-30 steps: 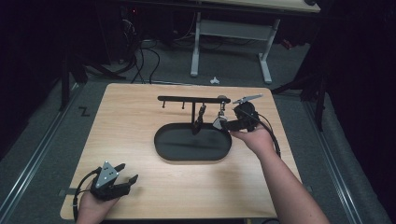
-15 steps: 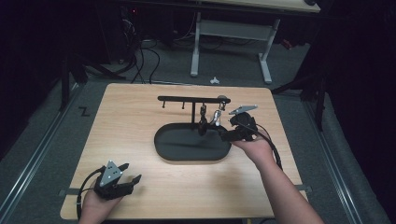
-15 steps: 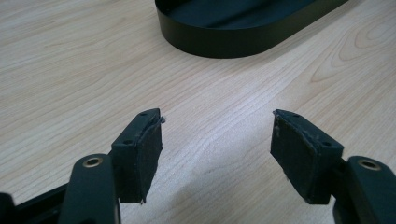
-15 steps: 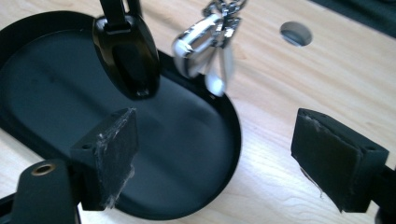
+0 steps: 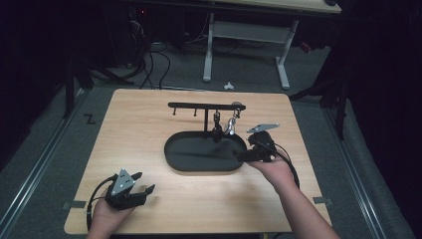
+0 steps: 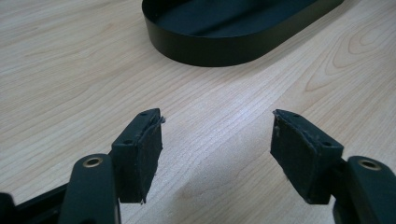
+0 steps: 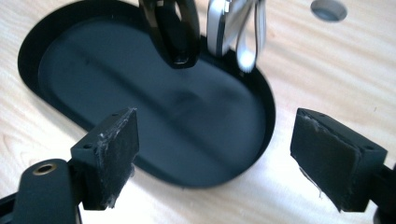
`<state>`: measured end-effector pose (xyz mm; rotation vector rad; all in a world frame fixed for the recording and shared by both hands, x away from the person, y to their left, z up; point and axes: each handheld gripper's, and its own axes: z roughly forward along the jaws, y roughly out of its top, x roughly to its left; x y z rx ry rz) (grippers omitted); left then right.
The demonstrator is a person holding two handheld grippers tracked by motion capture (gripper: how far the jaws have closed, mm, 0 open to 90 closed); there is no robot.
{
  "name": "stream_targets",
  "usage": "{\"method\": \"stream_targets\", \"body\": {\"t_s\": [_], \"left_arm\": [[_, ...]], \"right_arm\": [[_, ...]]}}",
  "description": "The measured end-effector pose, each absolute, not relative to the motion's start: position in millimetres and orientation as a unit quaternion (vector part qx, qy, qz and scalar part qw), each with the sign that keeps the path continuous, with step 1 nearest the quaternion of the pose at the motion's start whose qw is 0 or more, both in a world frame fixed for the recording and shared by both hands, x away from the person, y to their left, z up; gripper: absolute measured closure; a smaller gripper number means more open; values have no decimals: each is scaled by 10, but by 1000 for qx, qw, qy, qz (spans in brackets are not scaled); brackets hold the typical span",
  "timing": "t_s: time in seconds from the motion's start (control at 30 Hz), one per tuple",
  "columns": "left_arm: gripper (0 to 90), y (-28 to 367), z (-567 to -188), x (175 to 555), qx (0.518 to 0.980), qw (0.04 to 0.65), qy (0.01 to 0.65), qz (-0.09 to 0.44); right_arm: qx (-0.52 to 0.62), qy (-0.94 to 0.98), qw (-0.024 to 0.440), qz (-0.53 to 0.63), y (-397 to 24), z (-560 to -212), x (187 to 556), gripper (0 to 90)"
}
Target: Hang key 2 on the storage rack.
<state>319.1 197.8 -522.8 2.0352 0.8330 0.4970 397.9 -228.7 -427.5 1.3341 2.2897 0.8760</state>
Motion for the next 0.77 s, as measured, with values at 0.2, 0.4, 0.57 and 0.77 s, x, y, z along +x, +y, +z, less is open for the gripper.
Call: {"method": "stream_targets", "body": {"t_s": [0.2, 0.4, 0.57, 0.77], "left_arm": [[344, 1985, -5213, 3172, 812, 434, 334, 202], [346, 1992, -5195, 3189, 807, 443, 338, 195], [346, 1964, -5177, 3224, 800, 455, 346, 185], [346, 1877, -5124, 3266, 800, 456, 340, 192]], "right_arm": [[476, 796, 172, 332, -2434, -4493, 3756, 153], [493, 772, 158, 369, -2639, -4837, 3497, 151], [503, 736, 206, 404, -2816, -5103, 3242, 159], [498, 739, 202, 407, -2882, -5148, 3118, 155]]}}
